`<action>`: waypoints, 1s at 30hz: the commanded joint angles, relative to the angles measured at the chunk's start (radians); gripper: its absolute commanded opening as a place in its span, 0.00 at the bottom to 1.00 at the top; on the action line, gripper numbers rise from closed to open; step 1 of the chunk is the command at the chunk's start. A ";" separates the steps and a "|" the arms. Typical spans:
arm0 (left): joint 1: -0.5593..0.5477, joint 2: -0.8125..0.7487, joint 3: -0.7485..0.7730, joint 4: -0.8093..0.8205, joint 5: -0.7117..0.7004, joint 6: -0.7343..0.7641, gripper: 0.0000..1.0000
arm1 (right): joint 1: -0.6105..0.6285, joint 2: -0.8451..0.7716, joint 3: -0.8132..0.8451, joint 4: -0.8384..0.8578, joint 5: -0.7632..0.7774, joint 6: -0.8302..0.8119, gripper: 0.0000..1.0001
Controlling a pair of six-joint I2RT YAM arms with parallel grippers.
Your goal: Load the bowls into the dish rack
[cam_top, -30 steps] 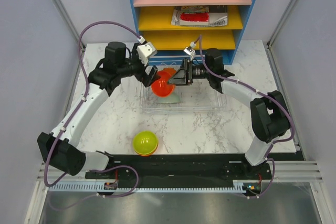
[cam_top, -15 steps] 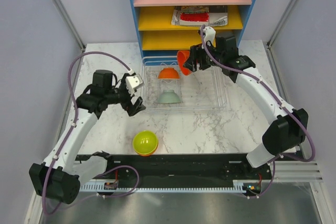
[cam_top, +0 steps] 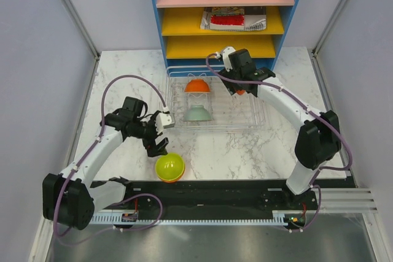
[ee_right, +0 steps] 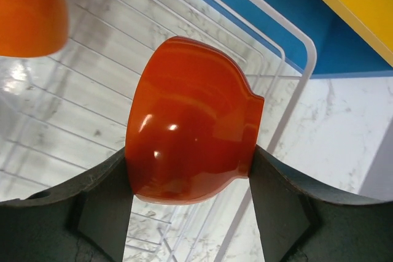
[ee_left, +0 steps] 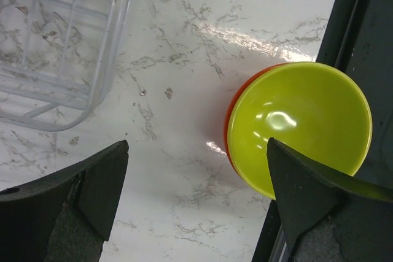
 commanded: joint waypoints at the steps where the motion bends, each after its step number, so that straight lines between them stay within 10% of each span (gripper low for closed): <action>1: -0.017 0.004 -0.024 -0.051 0.020 0.120 1.00 | 0.009 0.034 0.035 0.036 0.161 -0.063 0.00; 18: -0.073 0.071 -0.099 -0.009 -0.031 0.123 0.76 | 0.021 0.114 0.086 0.059 0.247 -0.082 0.00; 30: -0.079 0.093 -0.095 -0.003 -0.031 0.111 0.25 | 0.024 0.137 0.103 0.069 0.278 -0.100 0.00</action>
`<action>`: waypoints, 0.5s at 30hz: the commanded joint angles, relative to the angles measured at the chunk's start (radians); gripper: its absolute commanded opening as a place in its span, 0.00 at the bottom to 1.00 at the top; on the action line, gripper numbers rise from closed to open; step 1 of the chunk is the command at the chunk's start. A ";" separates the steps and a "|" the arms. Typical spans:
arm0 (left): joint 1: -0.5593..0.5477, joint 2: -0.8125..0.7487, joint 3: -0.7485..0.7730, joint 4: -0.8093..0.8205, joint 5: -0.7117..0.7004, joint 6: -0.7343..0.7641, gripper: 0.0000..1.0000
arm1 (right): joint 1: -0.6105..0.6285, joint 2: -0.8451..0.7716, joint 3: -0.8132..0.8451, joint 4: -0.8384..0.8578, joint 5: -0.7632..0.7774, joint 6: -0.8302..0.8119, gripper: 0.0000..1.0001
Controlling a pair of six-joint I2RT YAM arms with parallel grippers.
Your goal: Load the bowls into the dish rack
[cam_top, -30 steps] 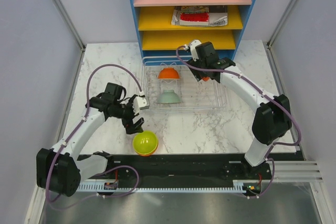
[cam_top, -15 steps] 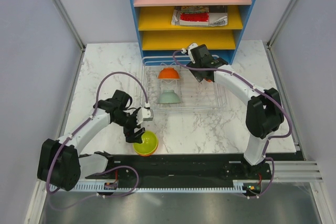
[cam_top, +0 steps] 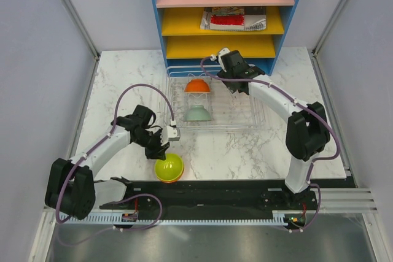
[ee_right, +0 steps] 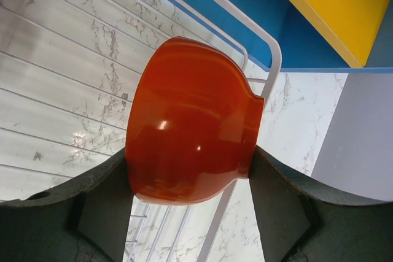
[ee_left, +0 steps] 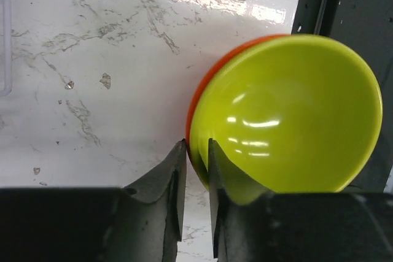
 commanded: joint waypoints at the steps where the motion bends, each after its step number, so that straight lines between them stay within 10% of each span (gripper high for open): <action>1: -0.008 -0.002 0.005 0.023 -0.003 0.017 0.21 | 0.005 0.012 0.050 0.047 0.059 -0.020 0.00; 4: -0.008 -0.013 0.020 0.015 -0.011 0.007 0.02 | 0.005 0.024 0.054 0.055 0.095 -0.034 0.00; 15: -0.008 -0.137 0.118 -0.036 -0.006 -0.047 0.02 | 0.036 0.105 0.079 0.071 0.194 -0.089 0.00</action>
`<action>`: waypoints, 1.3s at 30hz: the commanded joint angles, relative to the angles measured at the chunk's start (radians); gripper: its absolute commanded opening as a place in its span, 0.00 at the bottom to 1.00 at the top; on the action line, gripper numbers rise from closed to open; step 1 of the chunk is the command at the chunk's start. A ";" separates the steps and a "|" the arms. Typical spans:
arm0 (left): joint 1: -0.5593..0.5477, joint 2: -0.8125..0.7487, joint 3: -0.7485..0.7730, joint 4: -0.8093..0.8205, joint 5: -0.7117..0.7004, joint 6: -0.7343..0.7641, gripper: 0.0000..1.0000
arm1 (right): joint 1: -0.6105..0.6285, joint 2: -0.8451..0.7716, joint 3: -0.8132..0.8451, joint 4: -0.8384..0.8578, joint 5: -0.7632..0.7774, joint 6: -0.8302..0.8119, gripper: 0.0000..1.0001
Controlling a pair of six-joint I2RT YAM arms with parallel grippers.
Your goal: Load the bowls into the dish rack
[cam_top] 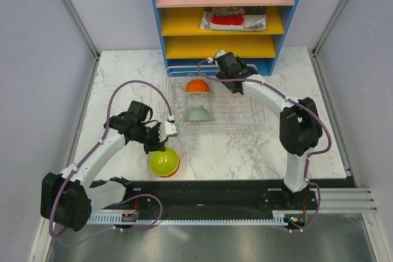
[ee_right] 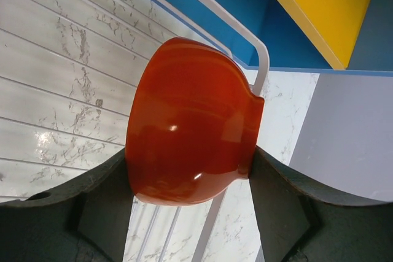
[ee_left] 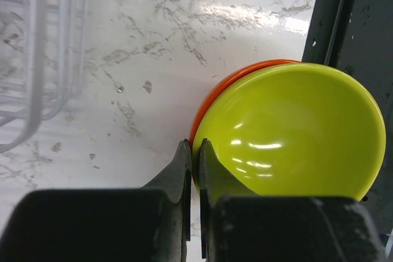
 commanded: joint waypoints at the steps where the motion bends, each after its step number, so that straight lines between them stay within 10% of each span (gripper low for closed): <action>1: -0.005 -0.058 0.070 -0.022 0.019 -0.042 0.02 | 0.030 0.041 0.046 0.056 0.089 -0.042 0.00; 25: 0.025 -0.118 -0.026 0.051 -0.130 -0.050 0.02 | 0.082 0.175 0.054 0.137 0.233 -0.088 0.00; 39: 0.378 -0.050 0.044 0.077 -0.003 0.022 0.02 | 0.082 0.242 0.055 0.172 0.292 -0.125 0.00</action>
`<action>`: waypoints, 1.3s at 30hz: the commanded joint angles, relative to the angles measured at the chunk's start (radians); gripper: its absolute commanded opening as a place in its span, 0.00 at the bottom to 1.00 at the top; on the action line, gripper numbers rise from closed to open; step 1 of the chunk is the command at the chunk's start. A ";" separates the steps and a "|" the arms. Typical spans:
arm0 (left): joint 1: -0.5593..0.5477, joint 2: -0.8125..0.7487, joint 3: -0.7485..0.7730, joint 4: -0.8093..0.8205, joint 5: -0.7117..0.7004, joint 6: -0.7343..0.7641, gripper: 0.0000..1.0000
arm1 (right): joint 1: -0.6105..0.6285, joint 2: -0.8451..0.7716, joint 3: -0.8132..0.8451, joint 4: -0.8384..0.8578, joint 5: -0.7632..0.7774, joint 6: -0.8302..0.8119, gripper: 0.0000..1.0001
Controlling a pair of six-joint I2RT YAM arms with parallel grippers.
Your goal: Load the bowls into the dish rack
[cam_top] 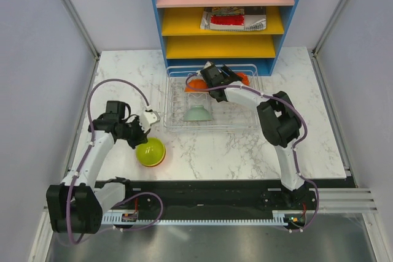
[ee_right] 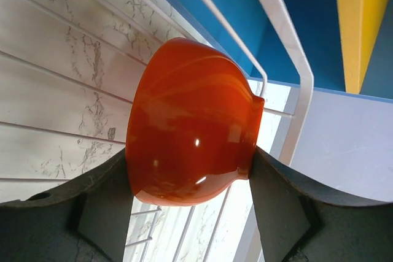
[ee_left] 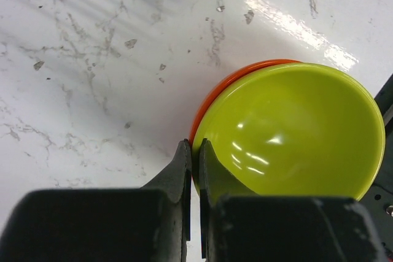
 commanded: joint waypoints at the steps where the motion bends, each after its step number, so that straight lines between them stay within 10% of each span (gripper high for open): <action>1: 0.100 0.033 0.088 0.039 0.102 0.046 0.02 | 0.000 0.026 0.019 0.042 0.061 -0.027 0.00; 11: 0.268 0.143 0.195 0.036 0.205 0.064 0.02 | -0.013 0.042 -0.006 0.052 0.062 -0.029 0.00; 14: 0.272 0.157 0.215 0.038 0.219 0.059 0.02 | -0.013 0.037 -0.012 0.046 0.056 -0.029 0.17; 18: 0.275 0.192 0.243 0.038 0.228 0.050 0.02 | -0.013 0.033 -0.015 0.026 0.033 -0.021 0.67; 26: 0.284 0.223 0.273 0.036 0.241 0.039 0.02 | -0.013 0.019 -0.003 -0.061 -0.082 0.013 0.98; 39: 0.288 0.293 0.305 0.035 0.244 0.023 0.02 | -0.013 -0.053 0.085 -0.207 -0.340 0.097 0.98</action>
